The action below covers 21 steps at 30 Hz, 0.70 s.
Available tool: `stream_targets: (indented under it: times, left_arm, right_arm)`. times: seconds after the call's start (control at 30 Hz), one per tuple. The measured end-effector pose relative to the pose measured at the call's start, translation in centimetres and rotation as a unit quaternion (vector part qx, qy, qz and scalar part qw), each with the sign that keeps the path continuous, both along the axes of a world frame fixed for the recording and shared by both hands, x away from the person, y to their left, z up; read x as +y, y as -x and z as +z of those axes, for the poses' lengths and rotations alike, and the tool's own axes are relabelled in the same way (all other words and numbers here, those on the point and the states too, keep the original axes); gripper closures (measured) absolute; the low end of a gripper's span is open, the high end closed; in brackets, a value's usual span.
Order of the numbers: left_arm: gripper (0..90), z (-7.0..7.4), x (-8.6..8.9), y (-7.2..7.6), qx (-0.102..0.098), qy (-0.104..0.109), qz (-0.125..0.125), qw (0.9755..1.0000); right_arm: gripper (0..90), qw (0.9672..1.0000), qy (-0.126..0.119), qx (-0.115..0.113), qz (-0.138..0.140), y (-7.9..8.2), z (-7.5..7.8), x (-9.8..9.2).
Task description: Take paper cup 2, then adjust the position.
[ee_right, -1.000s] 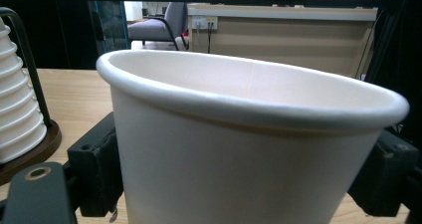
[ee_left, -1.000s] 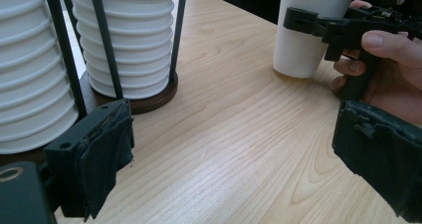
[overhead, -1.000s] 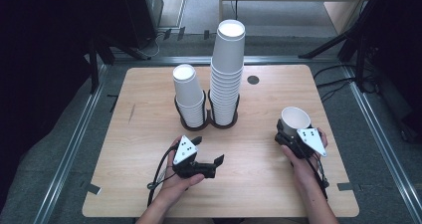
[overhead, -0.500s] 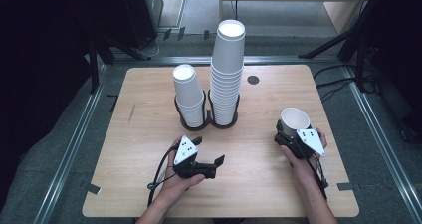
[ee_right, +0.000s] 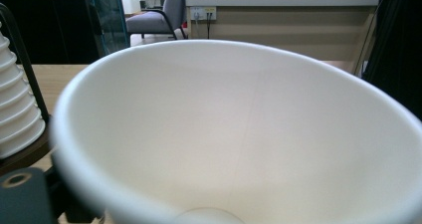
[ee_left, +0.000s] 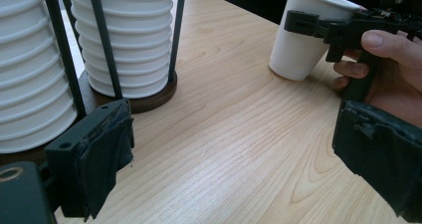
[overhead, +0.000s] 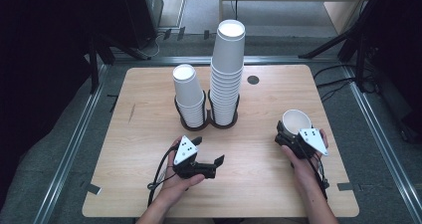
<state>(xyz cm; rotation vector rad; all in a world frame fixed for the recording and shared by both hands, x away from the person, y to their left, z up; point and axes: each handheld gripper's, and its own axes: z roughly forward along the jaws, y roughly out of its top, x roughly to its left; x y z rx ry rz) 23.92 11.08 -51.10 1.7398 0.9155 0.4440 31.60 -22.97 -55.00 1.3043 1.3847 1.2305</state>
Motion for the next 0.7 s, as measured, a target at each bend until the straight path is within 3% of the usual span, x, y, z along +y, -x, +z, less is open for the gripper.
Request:
stream_targets:
  times: [0.2, 0.43, 0.7]
  left_arm:
    - [3.0, 0.0, 0.0, 0.0, 0.0, 0.001, 0.0, 1.0]
    - [3.0, 0.1, 0.2, 0.0, -0.001, 0.002, 0.001, 1.0]
    - [3.0, 0.3, 0.4, -0.1, -0.002, 0.005, 0.006, 1.0]
  right_arm:
    - [0.0, 0.9999, 0.004, 0.003, 0.013, 0.0, 0.0, -0.1]
    - [0.0, 0.9992, 0.008, 0.011, 0.037, 0.3, 0.4, 0.3]
    - [0.0, 0.9989, 0.019, 0.005, 0.043, 1.0, 1.4, 0.4]
